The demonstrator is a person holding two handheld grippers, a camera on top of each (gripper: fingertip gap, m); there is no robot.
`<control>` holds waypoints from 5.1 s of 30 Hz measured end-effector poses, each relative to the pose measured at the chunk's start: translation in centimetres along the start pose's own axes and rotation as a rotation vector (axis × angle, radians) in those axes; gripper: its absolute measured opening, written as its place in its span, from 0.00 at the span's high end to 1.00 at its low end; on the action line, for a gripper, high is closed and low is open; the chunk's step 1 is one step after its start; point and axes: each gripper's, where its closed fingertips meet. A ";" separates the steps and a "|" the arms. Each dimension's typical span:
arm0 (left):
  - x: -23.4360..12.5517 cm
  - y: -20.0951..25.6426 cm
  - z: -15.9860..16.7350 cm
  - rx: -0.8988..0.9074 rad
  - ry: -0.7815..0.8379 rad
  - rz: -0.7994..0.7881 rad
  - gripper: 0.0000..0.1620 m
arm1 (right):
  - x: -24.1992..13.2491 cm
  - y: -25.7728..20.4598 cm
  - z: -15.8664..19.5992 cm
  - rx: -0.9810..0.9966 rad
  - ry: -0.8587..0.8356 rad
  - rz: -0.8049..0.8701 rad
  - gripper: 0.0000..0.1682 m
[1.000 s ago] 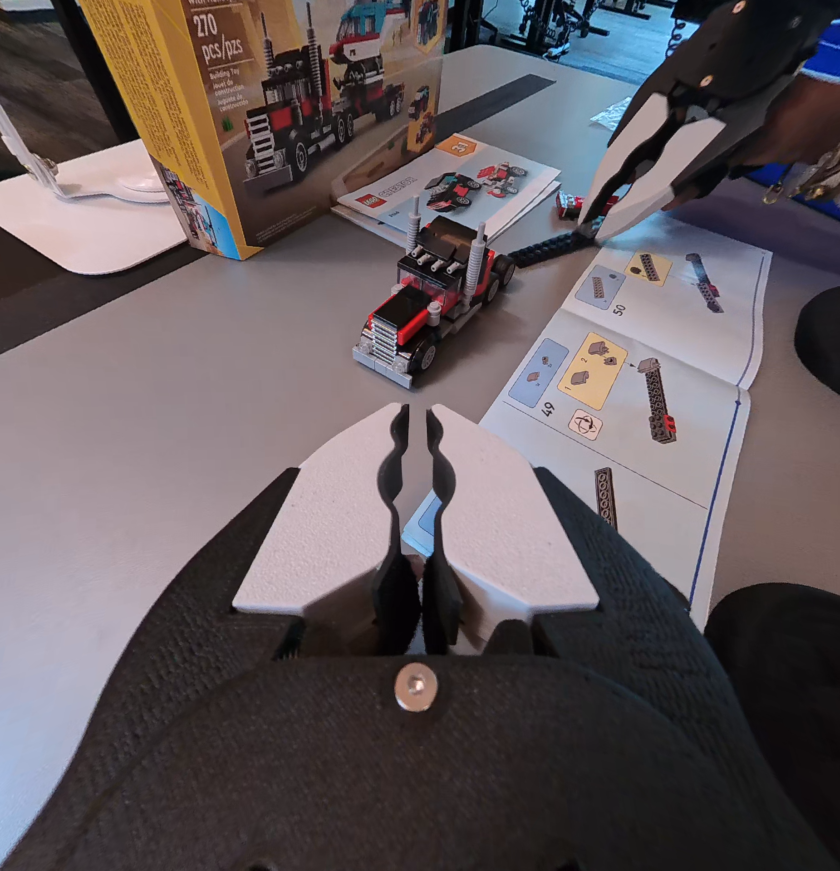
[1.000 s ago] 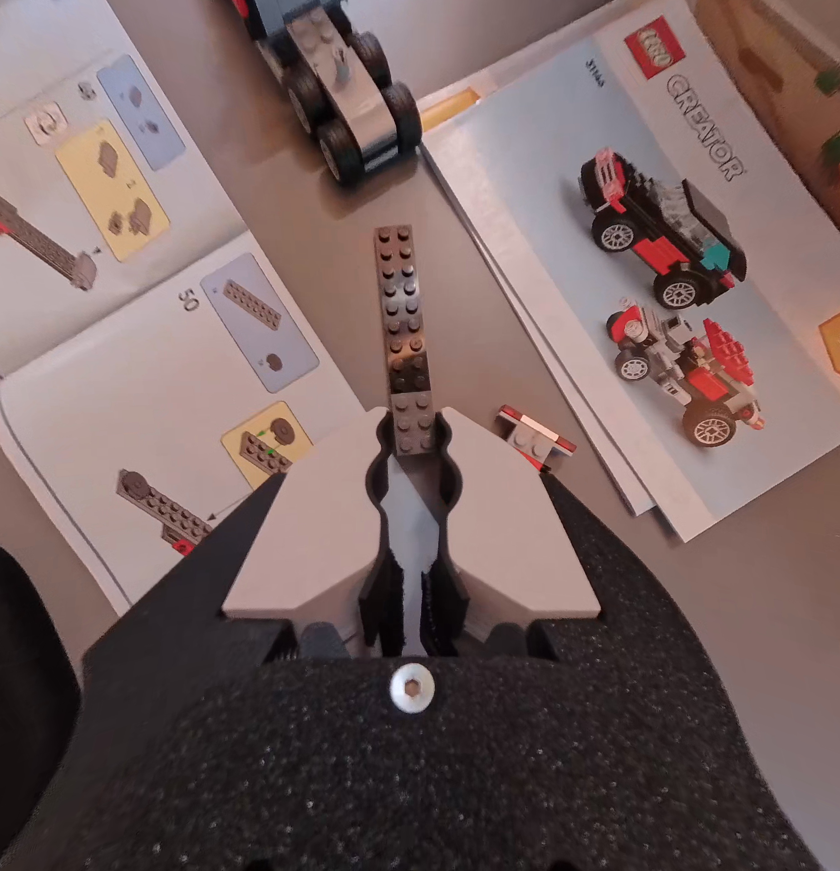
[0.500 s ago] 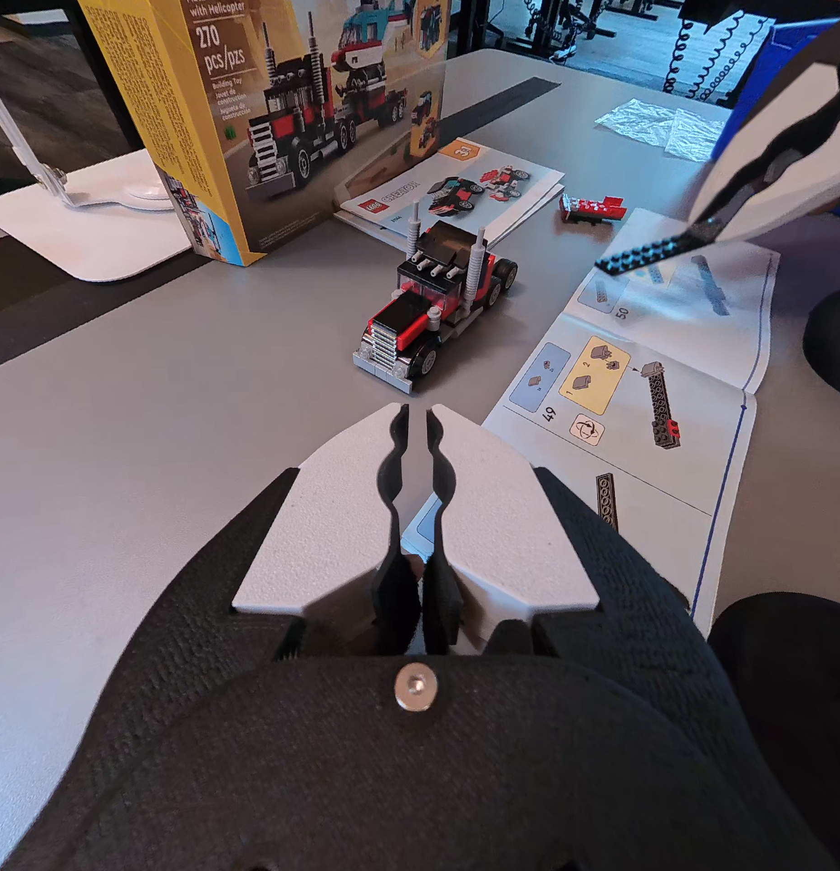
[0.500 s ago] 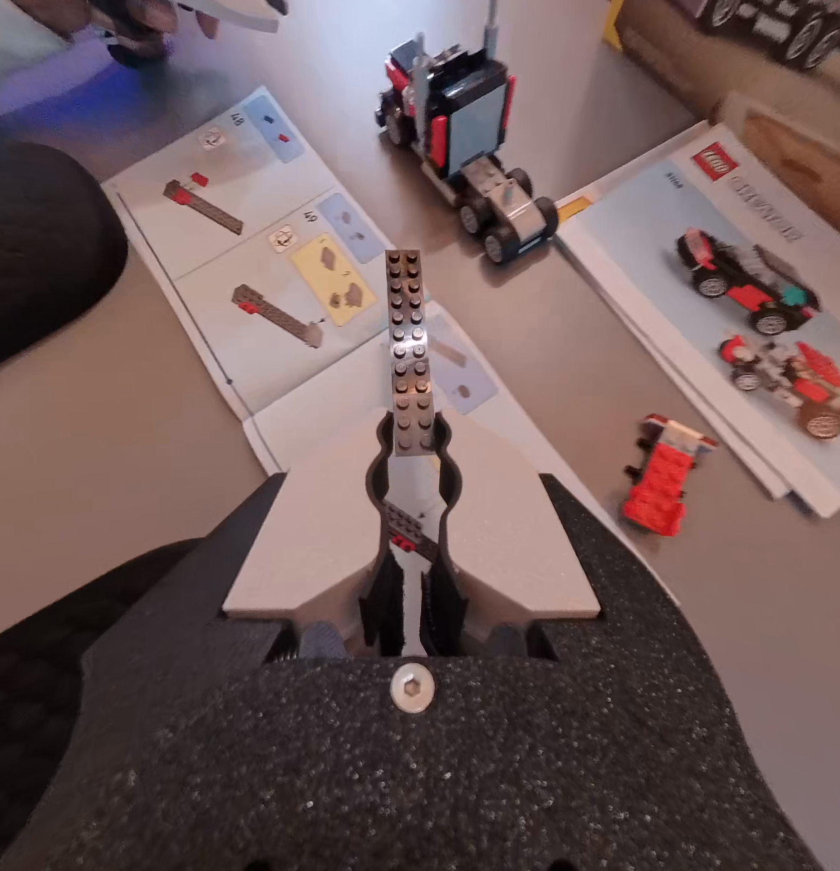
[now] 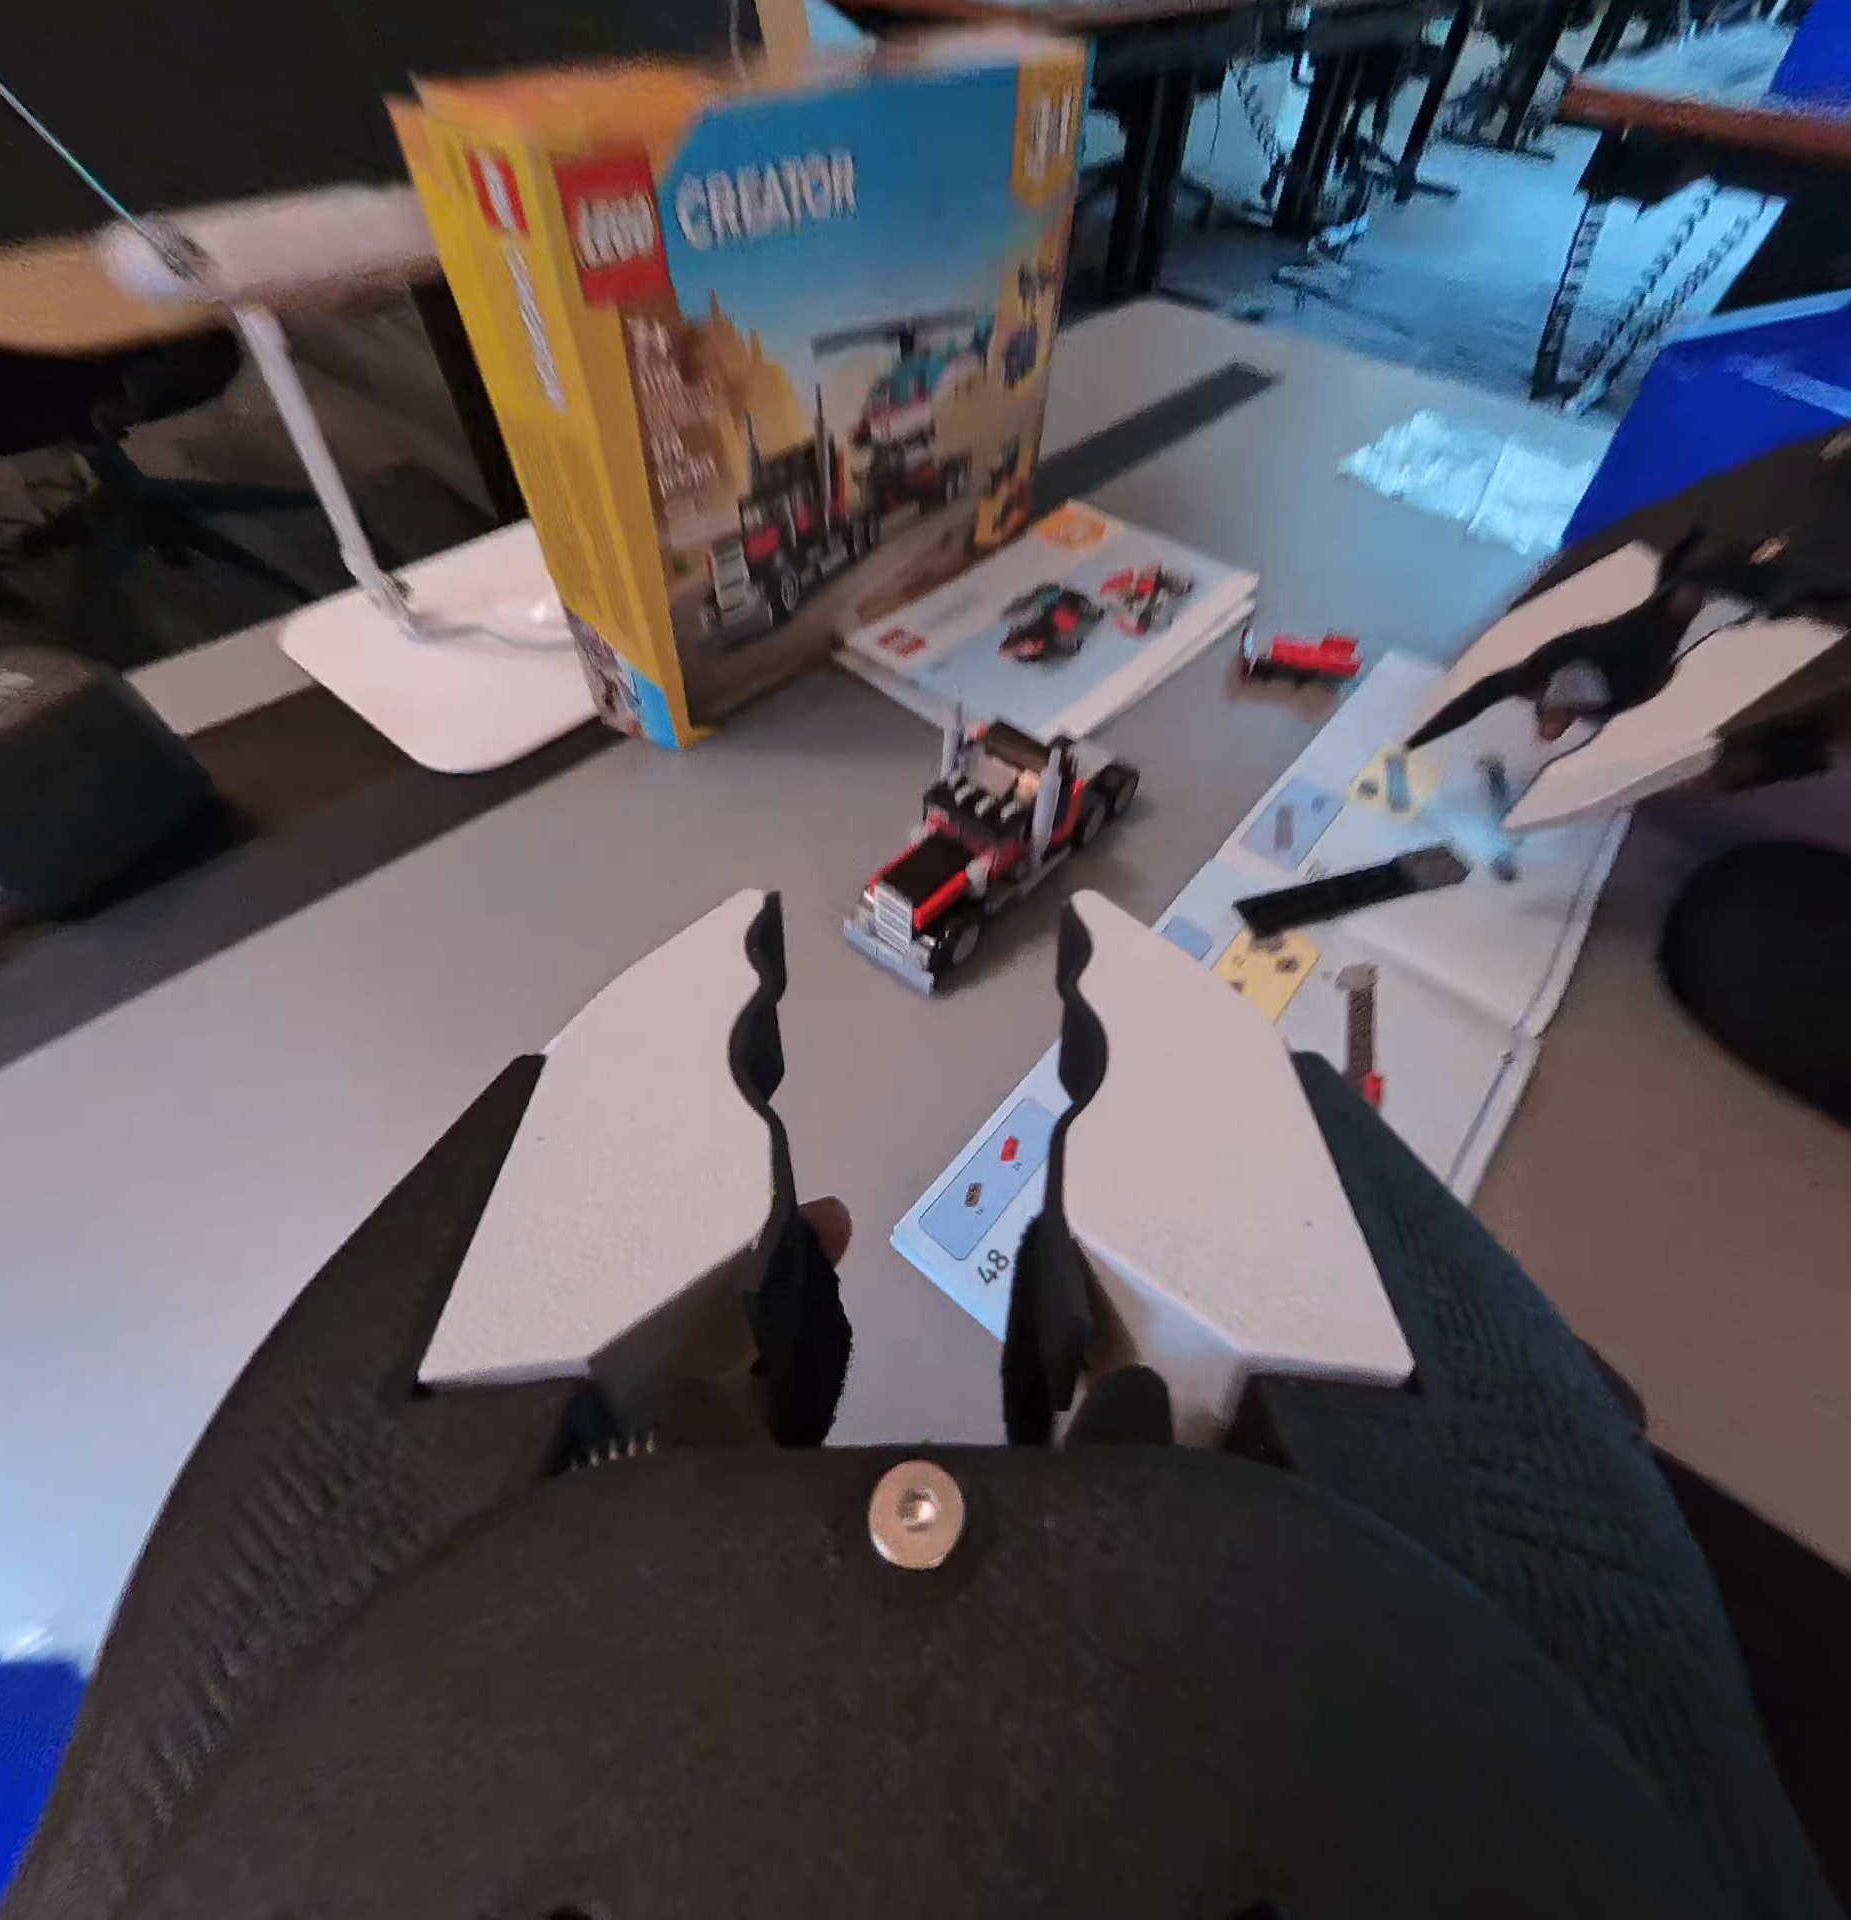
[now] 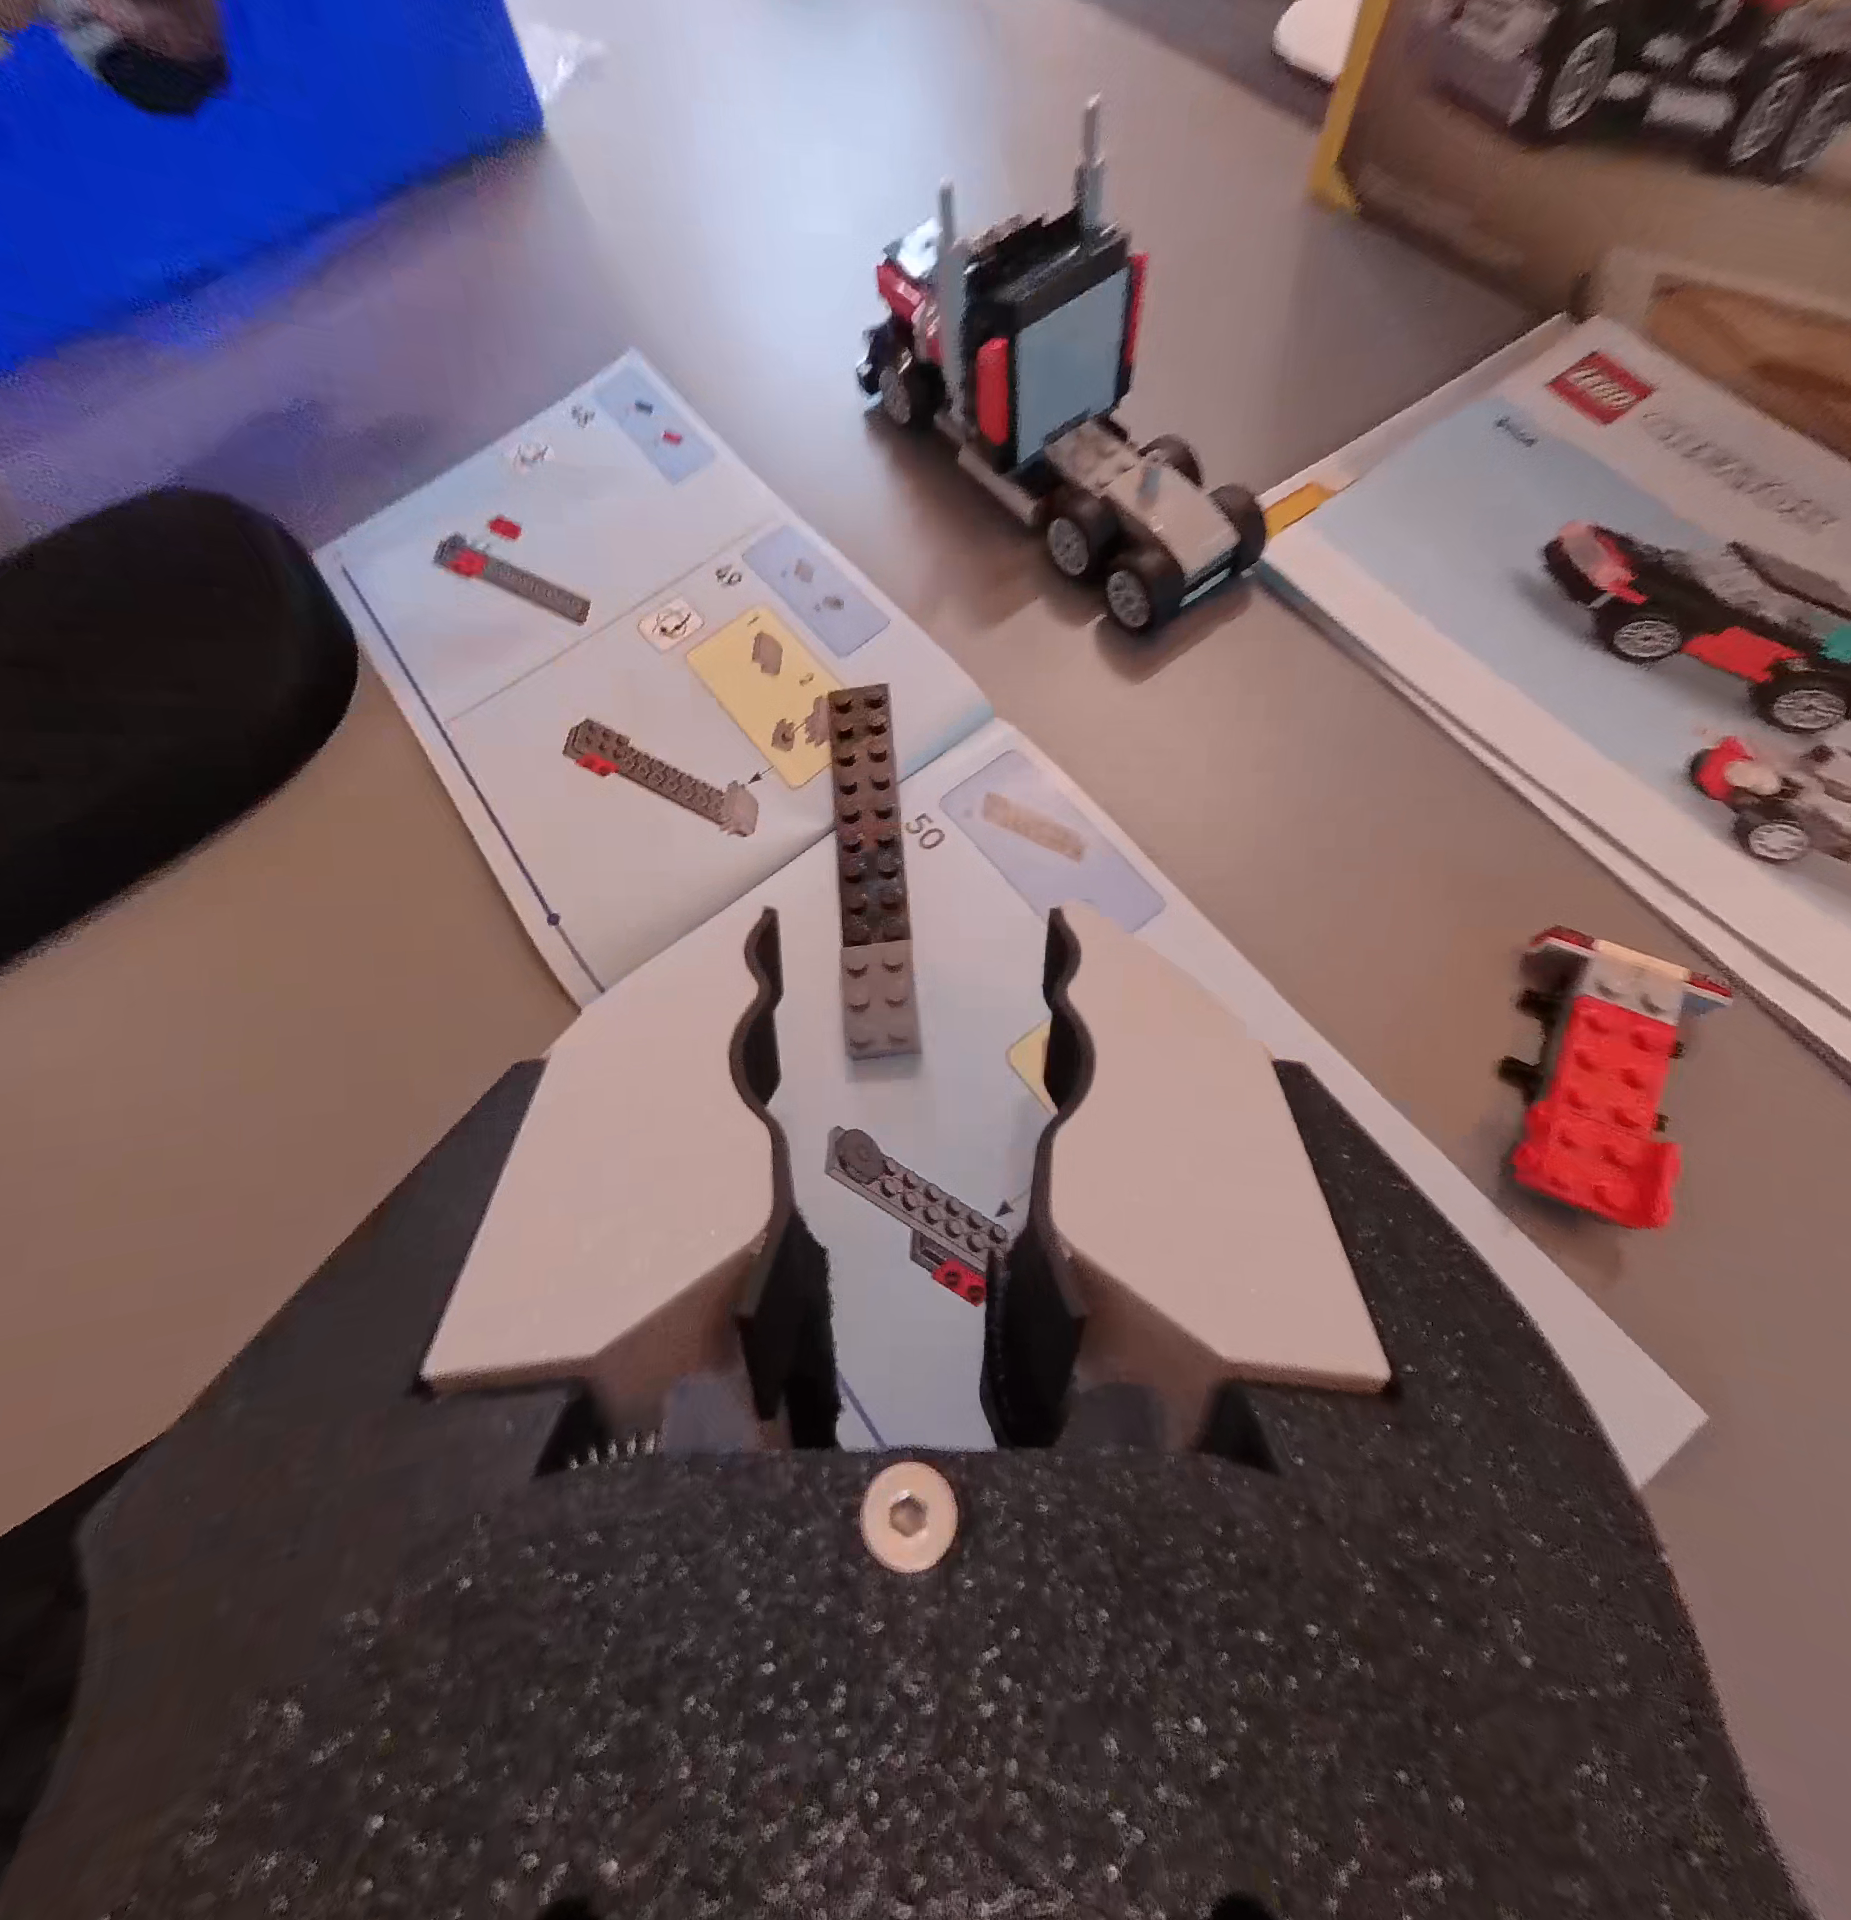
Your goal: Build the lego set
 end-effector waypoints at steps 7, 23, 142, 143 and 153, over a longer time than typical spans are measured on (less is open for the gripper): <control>-14.1 -3.0 -5.0 0.006 -0.015 -0.147 0.66 | -1.5 1.3 -0.3 0.115 0.145 -0.004 0.70; -22.2 -12.1 17.7 -0.303 -0.560 -0.460 0.68 | -2.2 1.4 -1.3 0.039 0.248 -0.016 0.72; -18.5 -0.3 -1.7 0.036 0.038 -0.170 0.70 | 2.4 -1.3 3.2 -0.246 -0.117 -0.119 0.89; -17.7 0.5 -1.8 0.062 0.032 -0.152 0.70 | 2.4 -1.4 3.1 -0.229 -0.116 -0.125 0.89; -5.9 9.2 1.0 0.468 -0.153 -0.041 0.70 | 0.7 -3.4 -0.2 -0.093 -0.047 -0.278 0.90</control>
Point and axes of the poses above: each gripper's, where its closed fingertips meet, x out along the fingers, z out of its underside, y = z × x across the jaws, and after that the axes turned 2 degrees about -y, right-handed
